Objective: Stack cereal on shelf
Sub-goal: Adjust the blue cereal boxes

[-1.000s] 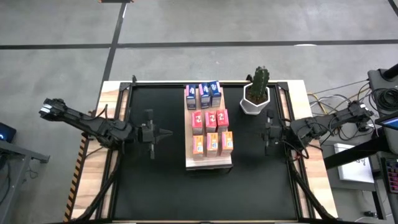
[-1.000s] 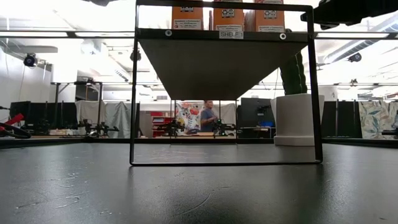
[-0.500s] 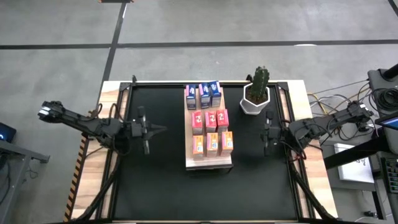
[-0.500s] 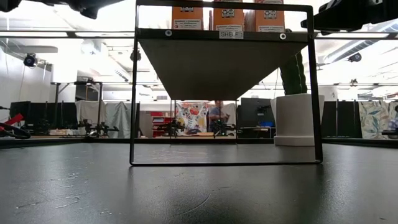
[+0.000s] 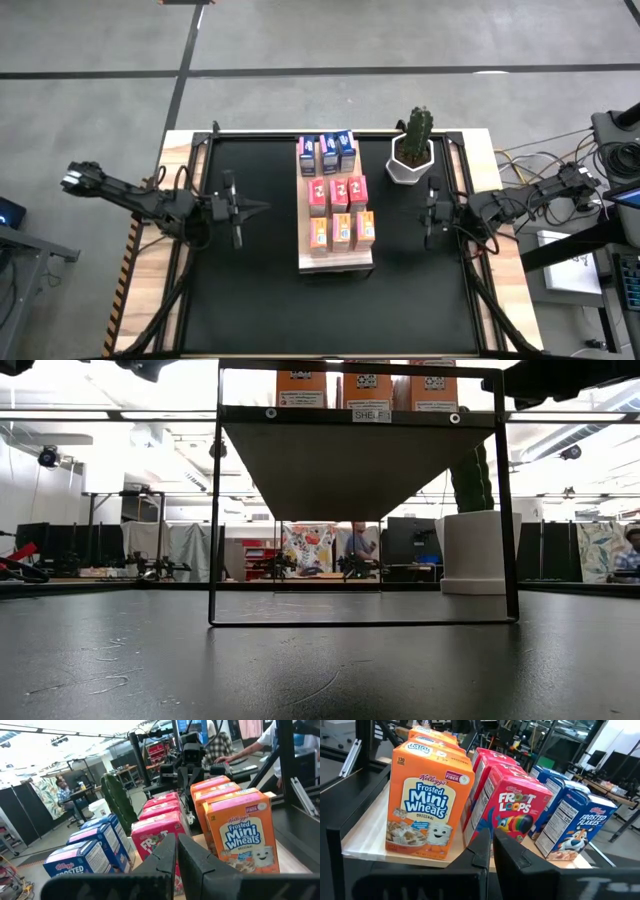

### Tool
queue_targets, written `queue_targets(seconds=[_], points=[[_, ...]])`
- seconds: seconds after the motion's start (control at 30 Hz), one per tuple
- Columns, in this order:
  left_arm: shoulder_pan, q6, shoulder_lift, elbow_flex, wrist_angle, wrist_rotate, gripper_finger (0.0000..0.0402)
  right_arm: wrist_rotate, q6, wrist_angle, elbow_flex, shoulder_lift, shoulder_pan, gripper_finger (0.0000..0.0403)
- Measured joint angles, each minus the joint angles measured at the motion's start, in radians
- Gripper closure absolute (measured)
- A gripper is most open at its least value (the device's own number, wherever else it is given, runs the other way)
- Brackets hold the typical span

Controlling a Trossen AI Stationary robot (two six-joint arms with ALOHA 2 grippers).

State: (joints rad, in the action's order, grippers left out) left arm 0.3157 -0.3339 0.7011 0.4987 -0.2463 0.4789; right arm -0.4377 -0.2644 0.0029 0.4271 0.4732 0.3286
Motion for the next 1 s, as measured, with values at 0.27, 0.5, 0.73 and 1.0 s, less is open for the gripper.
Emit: queue_targets(seconds=[0.27, 0.5, 0.73, 1.0], points=[[0.0, -0.022, 0.045, 0.029, -0.001, 0.0, 0.0402, 0.0, -0.01, 0.003, 0.0, 0.0, 0.0, 0.039], [0.0, -0.025, 0.057, 0.031, 0.002, 0.0, 0.0402, 0.0, -0.009, 0.003, 0.0, 0.0, 0.0, 0.039], [0.0, -0.025, 0.059, 0.031, 0.003, 0.0, 0.0402, 0.0, -0.025, 0.003, -0.004, 0.0, 0.0, 0.039], [0.0, -0.025, 0.059, 0.031, 0.003, 0.001, 0.0402, -0.007, -0.157, 0.045, 0.004, -0.023, 0.0, 0.039]])
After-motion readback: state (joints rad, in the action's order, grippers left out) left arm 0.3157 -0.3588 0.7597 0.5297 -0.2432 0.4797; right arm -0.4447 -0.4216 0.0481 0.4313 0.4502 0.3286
